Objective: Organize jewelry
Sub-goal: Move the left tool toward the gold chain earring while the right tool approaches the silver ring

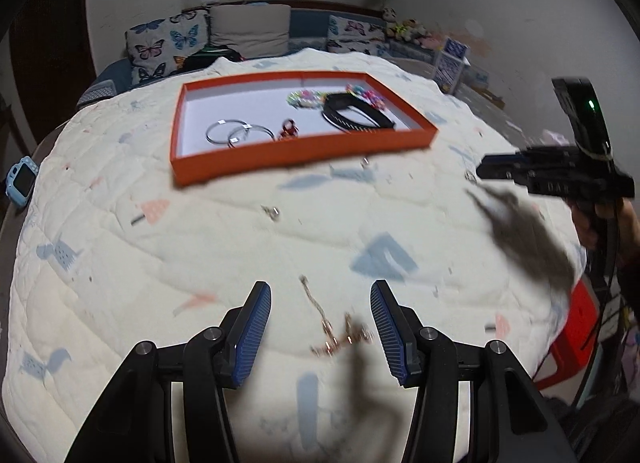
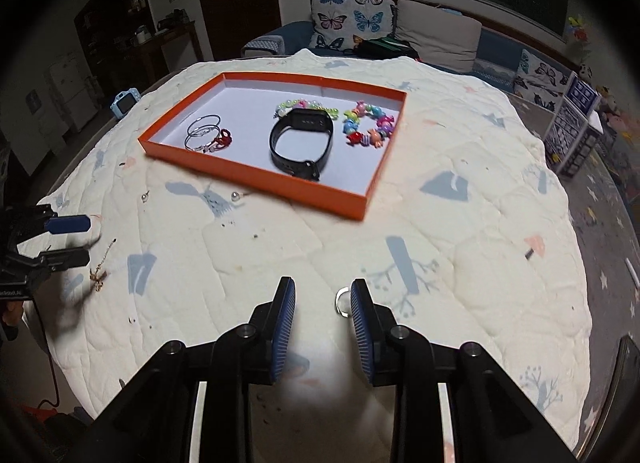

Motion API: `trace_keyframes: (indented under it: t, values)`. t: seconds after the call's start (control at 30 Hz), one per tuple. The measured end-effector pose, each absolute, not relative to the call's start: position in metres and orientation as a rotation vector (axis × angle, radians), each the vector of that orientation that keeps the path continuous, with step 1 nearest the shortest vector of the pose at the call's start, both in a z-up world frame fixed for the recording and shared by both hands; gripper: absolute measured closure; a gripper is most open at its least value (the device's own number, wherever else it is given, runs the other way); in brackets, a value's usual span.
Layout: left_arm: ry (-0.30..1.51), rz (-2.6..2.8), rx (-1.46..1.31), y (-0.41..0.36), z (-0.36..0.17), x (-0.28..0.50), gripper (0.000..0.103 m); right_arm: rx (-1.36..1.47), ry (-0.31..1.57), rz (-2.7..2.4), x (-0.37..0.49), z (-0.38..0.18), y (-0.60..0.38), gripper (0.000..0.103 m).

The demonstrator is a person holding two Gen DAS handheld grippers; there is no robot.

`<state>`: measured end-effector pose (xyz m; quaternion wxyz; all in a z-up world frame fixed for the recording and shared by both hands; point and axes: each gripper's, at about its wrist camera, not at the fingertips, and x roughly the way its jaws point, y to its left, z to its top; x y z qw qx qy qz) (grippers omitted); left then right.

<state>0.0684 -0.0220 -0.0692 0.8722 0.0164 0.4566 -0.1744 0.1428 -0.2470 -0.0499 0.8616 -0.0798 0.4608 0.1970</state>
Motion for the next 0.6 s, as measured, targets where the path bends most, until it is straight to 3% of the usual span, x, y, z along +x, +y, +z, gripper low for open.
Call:
trace_keyframes:
  t: [0.1, 0.4, 0.6]
  values:
    - [0.962, -0.384, 0.036, -0.025, -0.075, 0.056, 0.049, -0.146, 0.971, 0.407, 0.137, -0.053, -0.255, 0.071]
    - [0.937, -0.443, 0.044, -0.041, -0.074, 0.042, 0.075, -0.094, 0.986, 0.393, 0.131, -0.061, -0.265, 0.071]
    - [0.948, -0.443, 0.059, -0.041, -0.079, 0.05, 0.079, -0.088, 0.987, 0.394, 0.132, -0.063, -0.266, 0.071]
